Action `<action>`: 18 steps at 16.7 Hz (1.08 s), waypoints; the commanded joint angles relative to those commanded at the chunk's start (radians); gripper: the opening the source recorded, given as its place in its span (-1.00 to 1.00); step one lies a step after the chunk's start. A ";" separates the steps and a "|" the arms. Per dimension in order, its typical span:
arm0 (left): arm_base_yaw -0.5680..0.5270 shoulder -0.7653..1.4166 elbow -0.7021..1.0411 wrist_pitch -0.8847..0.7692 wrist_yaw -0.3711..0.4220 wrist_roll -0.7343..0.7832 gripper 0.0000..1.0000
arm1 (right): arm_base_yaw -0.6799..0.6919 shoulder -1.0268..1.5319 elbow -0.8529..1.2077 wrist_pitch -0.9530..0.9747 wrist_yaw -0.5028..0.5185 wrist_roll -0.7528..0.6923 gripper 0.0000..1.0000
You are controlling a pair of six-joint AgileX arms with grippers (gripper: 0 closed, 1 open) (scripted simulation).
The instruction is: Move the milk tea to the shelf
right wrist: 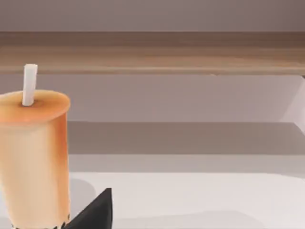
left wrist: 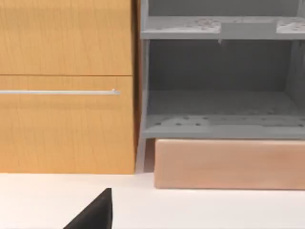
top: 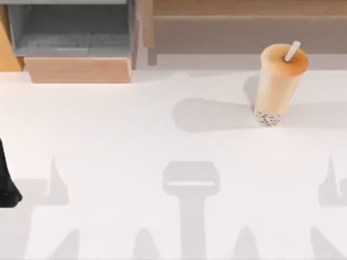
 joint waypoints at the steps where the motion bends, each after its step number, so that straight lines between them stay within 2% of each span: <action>1: 0.000 0.000 0.000 0.000 0.000 0.000 1.00 | 0.000 0.000 0.000 0.000 0.000 0.000 1.00; 4: 0.000 0.000 0.000 0.000 0.000 0.000 1.00 | 0.014 0.030 0.012 0.031 0.011 0.002 1.00; 8: 0.000 0.000 0.000 0.000 0.000 0.000 1.00 | 0.083 0.218 0.066 0.208 0.079 0.006 1.00; 12: 0.000 0.000 0.000 0.000 0.000 0.000 1.00 | 0.185 0.563 0.133 0.491 0.192 0.004 1.00; 18: 0.000 0.000 0.000 0.000 0.000 0.000 1.00 | 0.368 1.227 0.235 0.986 0.396 -0.006 1.00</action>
